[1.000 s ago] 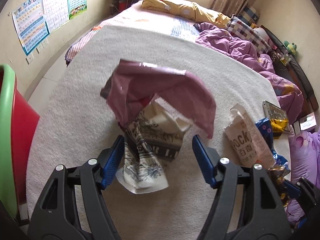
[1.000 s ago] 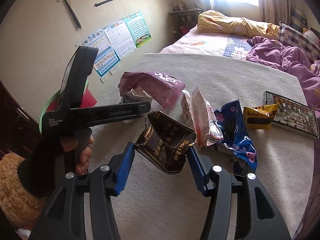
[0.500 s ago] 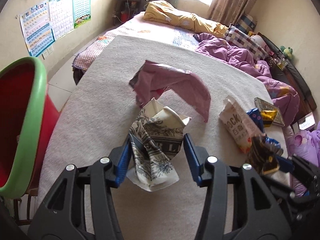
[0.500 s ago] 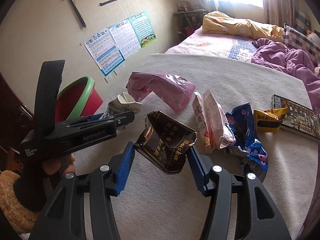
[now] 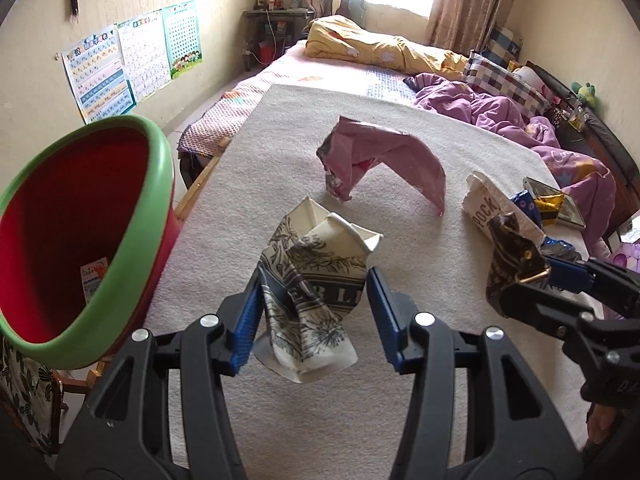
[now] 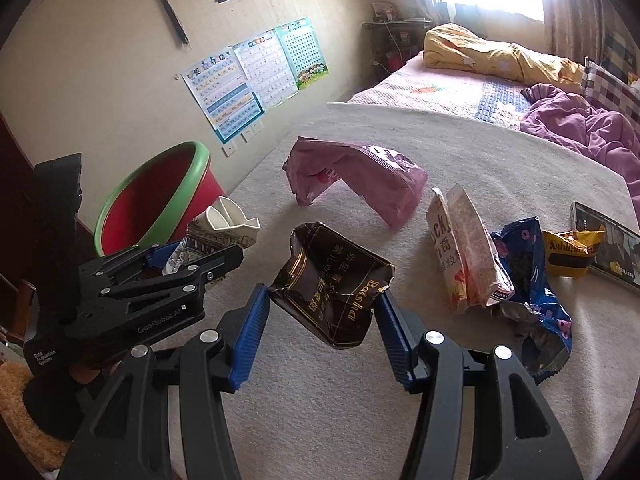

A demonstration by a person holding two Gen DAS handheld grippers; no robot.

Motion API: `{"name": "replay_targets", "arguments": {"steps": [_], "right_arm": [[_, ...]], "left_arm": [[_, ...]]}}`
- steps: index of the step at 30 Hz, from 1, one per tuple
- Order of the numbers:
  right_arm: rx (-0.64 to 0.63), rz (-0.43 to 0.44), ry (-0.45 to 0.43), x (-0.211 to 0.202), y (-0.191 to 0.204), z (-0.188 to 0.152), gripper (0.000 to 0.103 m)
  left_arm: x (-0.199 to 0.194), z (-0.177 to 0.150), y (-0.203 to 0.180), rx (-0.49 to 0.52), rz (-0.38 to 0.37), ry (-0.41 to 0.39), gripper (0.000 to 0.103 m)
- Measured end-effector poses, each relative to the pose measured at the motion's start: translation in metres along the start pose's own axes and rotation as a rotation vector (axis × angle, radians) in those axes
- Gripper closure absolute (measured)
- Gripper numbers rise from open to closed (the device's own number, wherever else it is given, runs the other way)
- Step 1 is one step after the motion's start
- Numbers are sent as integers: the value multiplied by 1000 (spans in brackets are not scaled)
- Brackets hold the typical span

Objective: Collect trash
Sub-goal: 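Lift both held items and start carrying them toward the red bucket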

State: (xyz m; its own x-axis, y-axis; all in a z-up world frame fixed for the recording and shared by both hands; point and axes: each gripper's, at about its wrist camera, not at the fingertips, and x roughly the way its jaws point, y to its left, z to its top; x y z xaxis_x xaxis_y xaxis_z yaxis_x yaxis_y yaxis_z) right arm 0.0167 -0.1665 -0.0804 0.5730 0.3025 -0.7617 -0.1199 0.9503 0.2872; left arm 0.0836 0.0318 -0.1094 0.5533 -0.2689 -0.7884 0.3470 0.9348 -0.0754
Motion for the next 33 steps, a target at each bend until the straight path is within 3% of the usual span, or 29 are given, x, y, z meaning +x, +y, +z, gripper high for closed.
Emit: {"name": "replay_targets", "arguments": {"steps": [33], "right_arm": [[-47, 23, 13, 31, 57, 9, 50]], "left_arm": [[-27, -5, 49, -20, 7, -31, 54]]}}
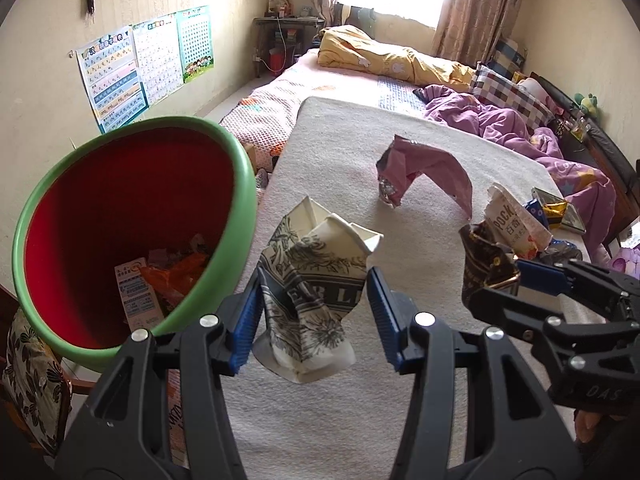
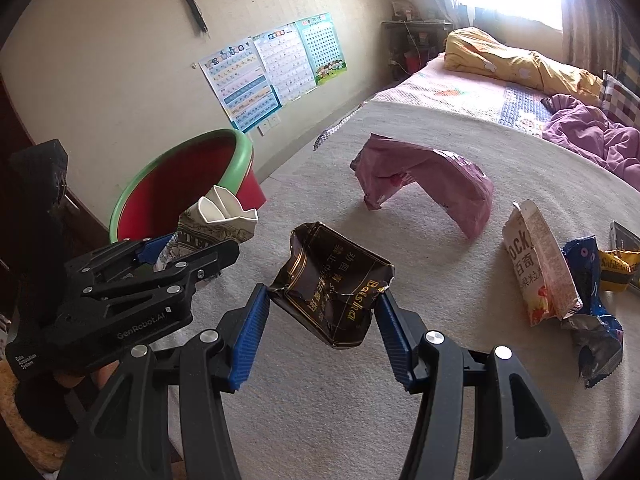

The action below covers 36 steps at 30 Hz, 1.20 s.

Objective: Collect trash
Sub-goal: 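Lift both held items and start carrying them toward the red bucket, then open both tools over the red bucket to drop the paper and brown bag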

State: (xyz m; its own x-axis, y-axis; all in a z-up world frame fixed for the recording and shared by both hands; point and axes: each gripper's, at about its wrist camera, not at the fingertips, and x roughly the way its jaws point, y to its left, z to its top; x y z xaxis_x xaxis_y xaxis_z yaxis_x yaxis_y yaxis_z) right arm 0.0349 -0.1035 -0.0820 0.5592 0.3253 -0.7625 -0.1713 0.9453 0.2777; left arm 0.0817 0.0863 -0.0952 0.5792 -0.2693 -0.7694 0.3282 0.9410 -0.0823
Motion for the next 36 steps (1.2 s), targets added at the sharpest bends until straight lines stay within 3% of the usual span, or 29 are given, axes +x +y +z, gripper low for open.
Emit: {"name": "replay_targets", "arguments": {"steps": [16, 36], "right_arm": [[-55, 18, -38, 20, 49, 29, 50], [-143, 119, -66, 66, 120, 82, 48]], "left_arm": [[-30, 22, 71, -55, 52, -84, 54], [-26, 29, 149, -109, 130, -85, 54]]}}
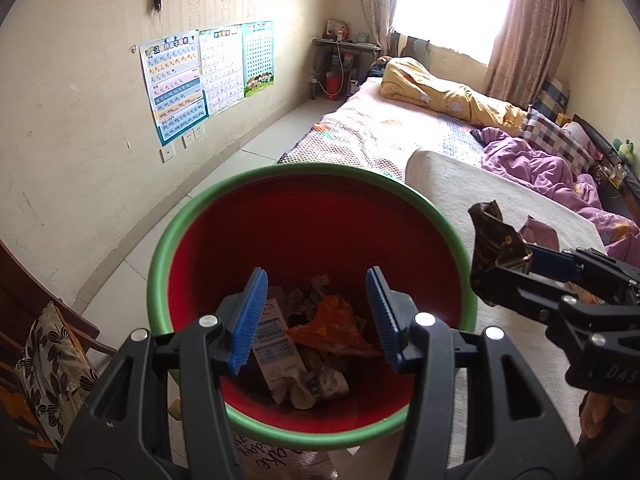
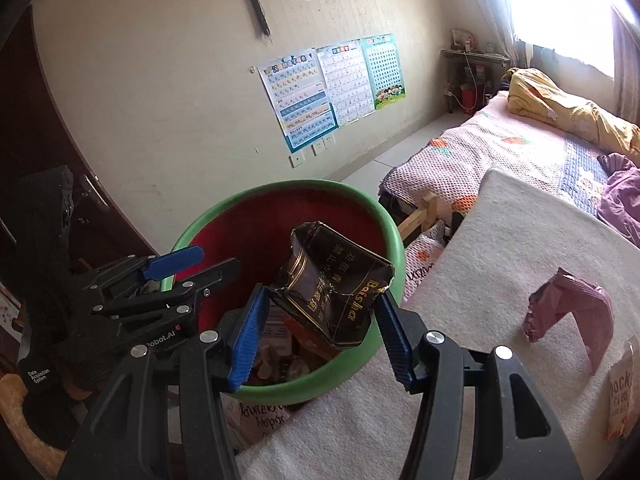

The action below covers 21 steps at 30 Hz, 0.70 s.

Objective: Collect trash
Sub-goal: 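Open both tools over the red bucket to drop the paper and brown bag, then grasp the pink bag with the left tool while the right tool grasps the white-pink snack bag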

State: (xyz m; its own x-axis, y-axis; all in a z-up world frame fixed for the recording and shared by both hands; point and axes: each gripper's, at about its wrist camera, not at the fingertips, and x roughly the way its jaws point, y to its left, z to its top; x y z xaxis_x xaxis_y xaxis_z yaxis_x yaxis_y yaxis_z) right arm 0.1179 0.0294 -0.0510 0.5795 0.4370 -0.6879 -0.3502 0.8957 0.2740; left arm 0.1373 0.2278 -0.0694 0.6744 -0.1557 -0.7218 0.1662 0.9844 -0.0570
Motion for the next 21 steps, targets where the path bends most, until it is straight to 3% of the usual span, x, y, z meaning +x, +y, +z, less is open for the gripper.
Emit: {"name": "replay_targets", "arguments": {"steps": [2, 3, 4, 12, 21], "right_arm": [[-5, 9, -8, 4, 4, 3, 45], [-4, 13, -11, 6, 6, 5, 36], [-1, 17, -15, 7, 7, 7, 35], [44, -17, -46, -7, -3, -1, 35], [157, -152, -21, -48, -66, -44, 35]], "left_arm": [[-1, 0, 6, -13, 10, -11, 43], [-1, 1, 9, -23, 12, -17, 39], [-1, 0, 13, -35, 15, -22, 34], [-5, 3, 15, -62, 9, -47, 34], [-9, 15, -51, 37, -112, -74, 34]]}}
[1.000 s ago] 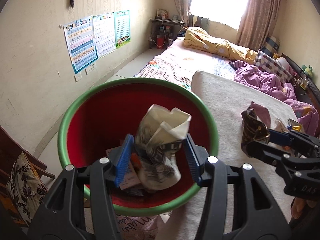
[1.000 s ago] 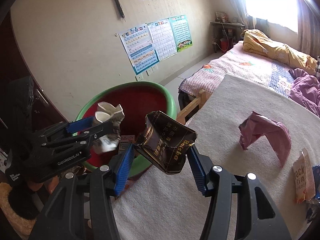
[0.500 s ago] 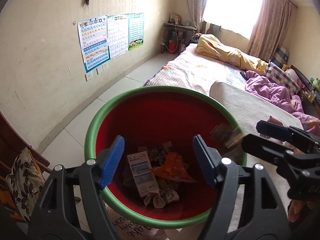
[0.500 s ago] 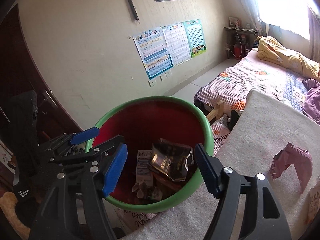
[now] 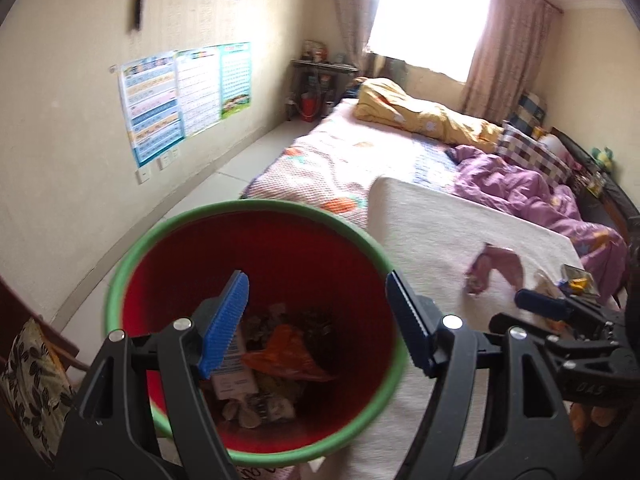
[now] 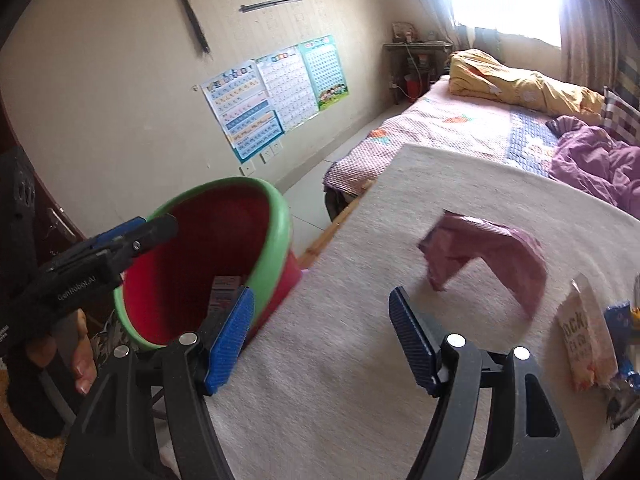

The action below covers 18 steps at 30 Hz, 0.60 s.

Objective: Collect trash
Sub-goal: 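Grasp the pink bag with the left tool while the right tool grasps the white-pink snack bag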

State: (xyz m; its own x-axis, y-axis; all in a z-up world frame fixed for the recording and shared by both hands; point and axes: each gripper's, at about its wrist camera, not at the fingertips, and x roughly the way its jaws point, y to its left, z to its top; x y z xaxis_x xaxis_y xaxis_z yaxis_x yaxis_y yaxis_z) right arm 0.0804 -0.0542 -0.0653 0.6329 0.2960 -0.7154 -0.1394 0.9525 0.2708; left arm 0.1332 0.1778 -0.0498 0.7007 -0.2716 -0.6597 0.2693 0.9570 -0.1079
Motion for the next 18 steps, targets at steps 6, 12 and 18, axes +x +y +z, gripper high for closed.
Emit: {"name": "replay_targets", "arguments": {"steps": [6, 12, 18], "right_arm": [[92, -89, 35, -26, -57, -30, 35], [162, -144, 29, -62, -108, -54, 35], [200, -165, 22, -90, -145, -70, 35]], "left_arm": [[28, 5, -78, 186, -151, 52, 30], [68, 15, -146, 320, -288, 86, 29], [123, 26, -197, 471, -367, 199, 26]]}}
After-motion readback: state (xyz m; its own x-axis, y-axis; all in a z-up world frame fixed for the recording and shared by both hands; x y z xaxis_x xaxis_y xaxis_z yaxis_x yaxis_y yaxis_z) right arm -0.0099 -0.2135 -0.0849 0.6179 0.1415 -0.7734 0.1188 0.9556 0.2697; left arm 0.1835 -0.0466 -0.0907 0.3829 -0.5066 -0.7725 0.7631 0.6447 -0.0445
